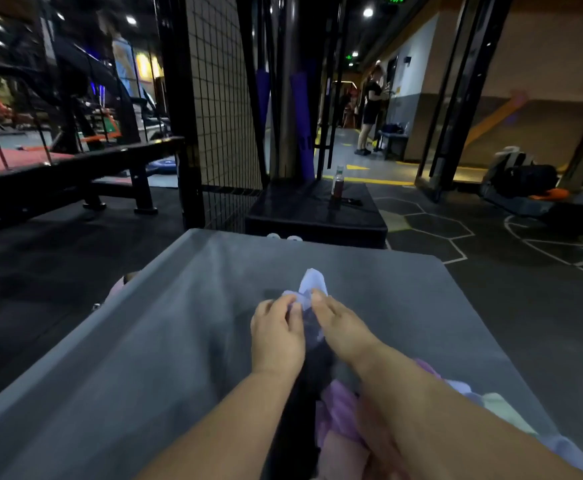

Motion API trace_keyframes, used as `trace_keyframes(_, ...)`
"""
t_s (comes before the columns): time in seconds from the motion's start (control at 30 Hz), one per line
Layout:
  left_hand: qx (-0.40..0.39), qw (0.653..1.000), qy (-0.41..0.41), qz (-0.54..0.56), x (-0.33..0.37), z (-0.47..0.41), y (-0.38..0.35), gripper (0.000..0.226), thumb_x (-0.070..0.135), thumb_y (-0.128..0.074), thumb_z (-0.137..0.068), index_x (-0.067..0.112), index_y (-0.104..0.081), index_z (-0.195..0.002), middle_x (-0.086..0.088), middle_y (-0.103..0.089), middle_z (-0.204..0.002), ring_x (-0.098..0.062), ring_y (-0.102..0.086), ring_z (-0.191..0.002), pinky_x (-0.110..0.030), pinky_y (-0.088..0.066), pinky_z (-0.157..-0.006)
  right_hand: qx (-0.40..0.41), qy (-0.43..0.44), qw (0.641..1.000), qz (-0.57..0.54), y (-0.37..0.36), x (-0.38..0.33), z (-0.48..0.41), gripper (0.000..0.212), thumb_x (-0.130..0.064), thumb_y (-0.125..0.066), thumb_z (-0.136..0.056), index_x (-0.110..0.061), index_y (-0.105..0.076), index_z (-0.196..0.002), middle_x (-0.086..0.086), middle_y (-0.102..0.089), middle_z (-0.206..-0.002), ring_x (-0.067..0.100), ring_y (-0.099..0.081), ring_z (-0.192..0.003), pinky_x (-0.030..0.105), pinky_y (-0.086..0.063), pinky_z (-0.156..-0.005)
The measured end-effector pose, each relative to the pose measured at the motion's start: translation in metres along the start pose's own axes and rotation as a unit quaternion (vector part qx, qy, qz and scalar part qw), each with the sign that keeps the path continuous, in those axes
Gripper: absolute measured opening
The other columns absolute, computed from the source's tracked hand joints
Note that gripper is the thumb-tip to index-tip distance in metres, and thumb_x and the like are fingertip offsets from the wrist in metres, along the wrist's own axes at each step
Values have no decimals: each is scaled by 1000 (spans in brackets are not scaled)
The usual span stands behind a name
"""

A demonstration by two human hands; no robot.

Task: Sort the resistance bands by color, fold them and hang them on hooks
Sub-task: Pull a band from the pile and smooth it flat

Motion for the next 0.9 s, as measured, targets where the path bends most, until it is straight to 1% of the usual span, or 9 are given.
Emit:
trace_keyframes(0.17,24,998,-50,27,49,28,27,25,17,-49,-99,11,-69,-111,-5,-57,-111,-16,-52,-103,-16,-35,-86,-2,51,999,14,31,-31,47,36,-48,-26,-103,-33,-58,-95,6,-62,-119,27,-56,-113,44,-41,-103)
trace_keyframes(0.23,17,997,-75,23,66,45,33,24,16,-48,-97,12,-70,-106,-7,-60,-108,-18,-54,-102,-25,-41,-91,14,77,997,9,47,-36,76,37,-46,-28,-104,-29,-59,-95,7,-63,-110,26,-57,-108,46,-41,-101)
trace_keyframes(0.3,5,996,-81,45,82,73,38,29,21,-47,-93,13,-71,-108,-5,-60,-111,-17,-55,-104,-30,-43,-95,37,81,995,-32,66,-38,116,31,-49,-32,-103,-42,-60,-93,-2,-62,-105,14,-56,-100,36,-42,-99)
trace_keyframes(0.37,1,991,-87,100,99,107,42,40,34,-45,-85,14,-70,-109,-2,-58,-110,-12,-55,-101,-23,-42,-93,61,70,990,-104,87,-30,158,25,-51,-38,-102,-50,-60,-114,-17,-56,-119,1,-50,-107,24,-35,-97)
trace_keyframes(0.43,-13,986,-101,132,109,138,42,49,45,-42,-81,14,-71,-107,1,-56,-107,-9,-56,-98,-16,-40,-89,66,59,988,-130,102,-12,195,34,-54,-38,-100,-49,-54,-129,-28,-46,-128,-3,-42,-119,27,-32,-101)
trace_keyframes(0.57,-34,987,-113,109,105,194,39,51,48,-41,-82,15,-73,-104,16,-52,-100,-6,-55,-100,-20,-41,-93,77,38,993,-80,98,23,246,34,-79,-33,-83,-72,-49,-113,-30,-38,-145,-2,-28,-140,38,-26,-118)
trace_keyframes(0.63,-38,990,-112,73,102,212,39,51,50,-39,-81,18,-74,-102,22,-52,-101,0,-51,-106,-25,-41,-97,95,31,992,-77,93,39,262,27,-67,-38,-92,-64,-48,-117,-33,-42,-137,-1,-29,-141,26,-23,-115)
trace_keyframes(0.7,-49,990,-131,35,99,222,39,48,47,-41,-82,18,-74,-101,11,-60,-106,-12,-57,-108,-34,-45,-98,106,18,992,-65,87,48,278,26,-53,-38,-99,-58,-44,-123,-36,-42,-136,-1,-28,-142,20,-23,-110)
trace_keyframes(0.9,-116,977,-125,-130,89,238,40,56,54,-36,-81,21,-72,-111,-3,-61,-126,-29,-55,-121,-38,-39,-103,85,-76,979,168,73,61,298,50,-56,-30,-100,-45,-27,-149,-14,-6,-163,9,-9,-150,54,1,-118)
Point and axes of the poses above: each hand's wrist, its own z-axis away from the middle knuckle, its own y-axis out of the back of the hand, x = y × z, the point moved 2 cm from there along -z, towards the middle knuckle
